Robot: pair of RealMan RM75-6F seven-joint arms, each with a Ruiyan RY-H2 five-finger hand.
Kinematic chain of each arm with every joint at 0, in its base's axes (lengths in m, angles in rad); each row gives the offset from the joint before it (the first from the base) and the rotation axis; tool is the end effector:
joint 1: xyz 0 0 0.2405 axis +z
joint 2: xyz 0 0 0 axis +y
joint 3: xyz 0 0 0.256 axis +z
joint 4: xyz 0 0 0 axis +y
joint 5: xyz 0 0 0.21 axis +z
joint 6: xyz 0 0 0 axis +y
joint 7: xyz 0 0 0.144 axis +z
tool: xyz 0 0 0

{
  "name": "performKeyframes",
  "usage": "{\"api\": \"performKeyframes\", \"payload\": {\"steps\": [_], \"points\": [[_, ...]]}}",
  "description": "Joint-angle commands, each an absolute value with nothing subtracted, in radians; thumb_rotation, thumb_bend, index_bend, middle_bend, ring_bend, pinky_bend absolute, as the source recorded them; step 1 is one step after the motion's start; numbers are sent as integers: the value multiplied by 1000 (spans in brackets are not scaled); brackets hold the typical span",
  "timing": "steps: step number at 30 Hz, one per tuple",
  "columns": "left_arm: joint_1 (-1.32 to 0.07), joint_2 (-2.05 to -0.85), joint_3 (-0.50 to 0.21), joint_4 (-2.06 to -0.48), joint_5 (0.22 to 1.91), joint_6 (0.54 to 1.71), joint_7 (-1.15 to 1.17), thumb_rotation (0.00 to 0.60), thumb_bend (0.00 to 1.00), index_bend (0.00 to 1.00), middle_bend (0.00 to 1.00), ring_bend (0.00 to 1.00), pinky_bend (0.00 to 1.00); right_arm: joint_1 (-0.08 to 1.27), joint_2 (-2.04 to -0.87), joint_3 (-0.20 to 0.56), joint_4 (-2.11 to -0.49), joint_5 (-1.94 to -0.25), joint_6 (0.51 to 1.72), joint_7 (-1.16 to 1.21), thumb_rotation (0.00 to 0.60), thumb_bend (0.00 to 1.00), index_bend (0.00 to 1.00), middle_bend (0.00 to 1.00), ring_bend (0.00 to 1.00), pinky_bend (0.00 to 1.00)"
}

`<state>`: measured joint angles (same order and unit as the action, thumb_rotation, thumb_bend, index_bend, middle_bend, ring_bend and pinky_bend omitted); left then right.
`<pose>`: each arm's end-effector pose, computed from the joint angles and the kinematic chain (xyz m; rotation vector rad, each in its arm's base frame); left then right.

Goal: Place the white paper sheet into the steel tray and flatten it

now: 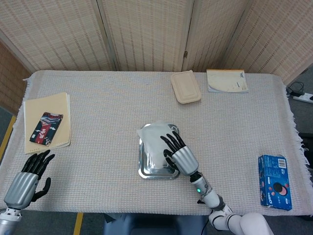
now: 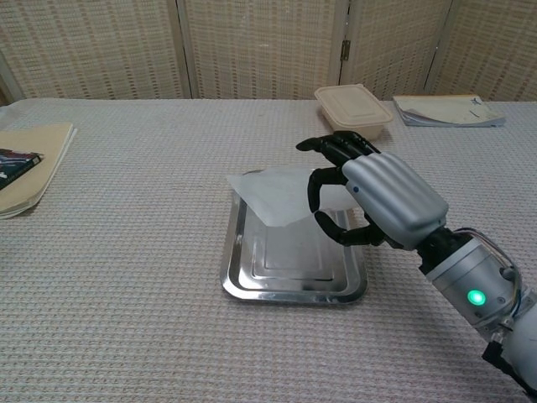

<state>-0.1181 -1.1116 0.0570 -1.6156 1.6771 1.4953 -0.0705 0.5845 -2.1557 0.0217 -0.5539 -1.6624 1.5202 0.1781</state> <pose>-0.2904 0.1654 0.1387 -1.5882 -0.9405 -1.0034 -0.1649 -0.2840 -0.1011 1.7545 -0.6223 1.4424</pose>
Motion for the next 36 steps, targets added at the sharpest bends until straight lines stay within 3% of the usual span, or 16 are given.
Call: {"api": "performKeyframes", "payload": {"steps": [1,8,15,20,25,36], "points": [[-118,-1112,57,-1616,1679,1496,-69,600,668,0,0,0,0,574,-2156,11,-566,-1671,1527,160,600,554,677,156,88,0],[-116,-1112,61,-1621,1686,1499,-62,600,667,0,0,0,0,547,-2154,-16,-622,-1681,1502,48,600,554,648,135,69,0],[-113,-1108,63,-1623,1691,1505,-69,600,668,0,0,0,0,552,-2104,1,-743,-1668,1460,-27,600,554,213,1,18,0],[-114,-1109,62,-1624,1697,1509,-73,600,667,0,0,0,0,569,-2058,14,-866,-1642,1369,-106,600,554,57,0,0,0],[-110,-1106,61,-1620,1699,1520,-82,600,668,0,0,0,0,566,-1983,4,-1032,-1632,1318,-184,600,545,3,0,0,0],[-110,-1107,62,-1622,1700,1518,-75,600,667,0,0,0,0,570,-1813,-3,-1393,-1525,1124,-308,600,449,0,0,0,0]]}}
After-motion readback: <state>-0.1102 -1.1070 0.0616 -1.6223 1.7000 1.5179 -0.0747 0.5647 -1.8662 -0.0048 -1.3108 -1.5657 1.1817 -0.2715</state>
